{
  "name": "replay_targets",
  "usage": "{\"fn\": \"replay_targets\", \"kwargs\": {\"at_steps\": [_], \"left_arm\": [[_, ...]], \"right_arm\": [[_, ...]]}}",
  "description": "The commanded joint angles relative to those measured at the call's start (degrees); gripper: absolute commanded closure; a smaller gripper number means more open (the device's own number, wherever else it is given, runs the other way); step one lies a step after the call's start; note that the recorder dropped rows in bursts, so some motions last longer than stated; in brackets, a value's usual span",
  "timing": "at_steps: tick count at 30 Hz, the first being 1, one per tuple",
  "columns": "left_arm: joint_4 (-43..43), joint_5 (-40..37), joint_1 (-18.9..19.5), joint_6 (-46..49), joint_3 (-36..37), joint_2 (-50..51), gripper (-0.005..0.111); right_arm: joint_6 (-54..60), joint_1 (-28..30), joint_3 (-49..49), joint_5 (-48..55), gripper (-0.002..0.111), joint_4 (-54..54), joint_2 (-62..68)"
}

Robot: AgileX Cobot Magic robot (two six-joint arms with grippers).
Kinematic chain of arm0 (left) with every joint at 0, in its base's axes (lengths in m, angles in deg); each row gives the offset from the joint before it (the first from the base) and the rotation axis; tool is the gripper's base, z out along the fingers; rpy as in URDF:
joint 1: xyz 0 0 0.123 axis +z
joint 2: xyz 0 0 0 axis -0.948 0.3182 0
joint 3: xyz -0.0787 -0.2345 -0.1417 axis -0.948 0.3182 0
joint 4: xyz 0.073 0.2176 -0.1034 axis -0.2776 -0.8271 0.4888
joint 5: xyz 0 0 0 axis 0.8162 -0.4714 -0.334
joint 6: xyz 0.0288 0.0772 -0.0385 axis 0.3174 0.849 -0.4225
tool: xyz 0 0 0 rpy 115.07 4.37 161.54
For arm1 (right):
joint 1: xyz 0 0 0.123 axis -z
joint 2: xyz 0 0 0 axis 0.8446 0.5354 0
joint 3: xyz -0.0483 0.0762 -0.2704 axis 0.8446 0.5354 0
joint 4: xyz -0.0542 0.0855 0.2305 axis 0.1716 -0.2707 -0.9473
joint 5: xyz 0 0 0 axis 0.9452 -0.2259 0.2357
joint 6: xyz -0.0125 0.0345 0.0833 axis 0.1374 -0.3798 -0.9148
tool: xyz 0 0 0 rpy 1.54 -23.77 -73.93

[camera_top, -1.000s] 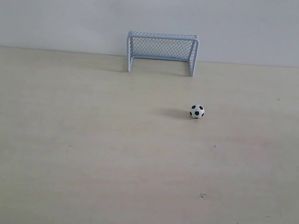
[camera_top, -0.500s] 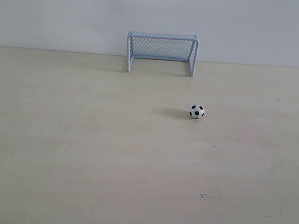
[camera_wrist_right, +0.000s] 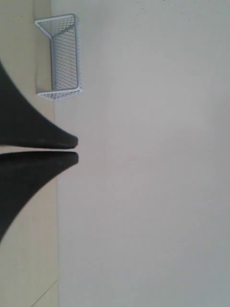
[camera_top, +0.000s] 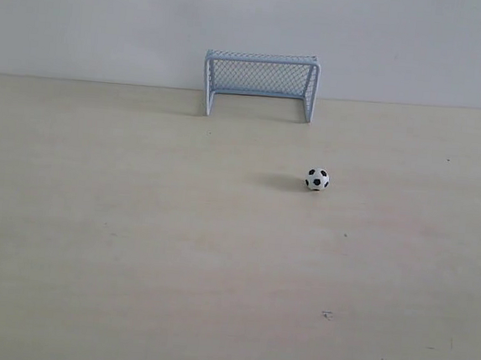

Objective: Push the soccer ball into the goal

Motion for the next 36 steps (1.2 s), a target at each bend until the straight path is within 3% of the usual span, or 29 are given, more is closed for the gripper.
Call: {"fn": "replay_targets", "kwargs": {"at_steps": [1,23,36], "left_arm": [[0.0,0.2,-0.5,-0.5,-0.2,0.3,0.1],[0.0,0.2,-0.5,-0.5,-0.2,0.3,0.1],[0.0,0.2,-0.5,-0.5,-0.2,0.3,0.1]], "right_arm": [[0.0,0.2,-4.2,2.0,0.108,0.2,5.6],[0.4,0.1,-22.3,4.6,0.108,0.5,35.1],[0.4,-5.6,-24.9,2.8,0.108,0.1,41.1]]}}
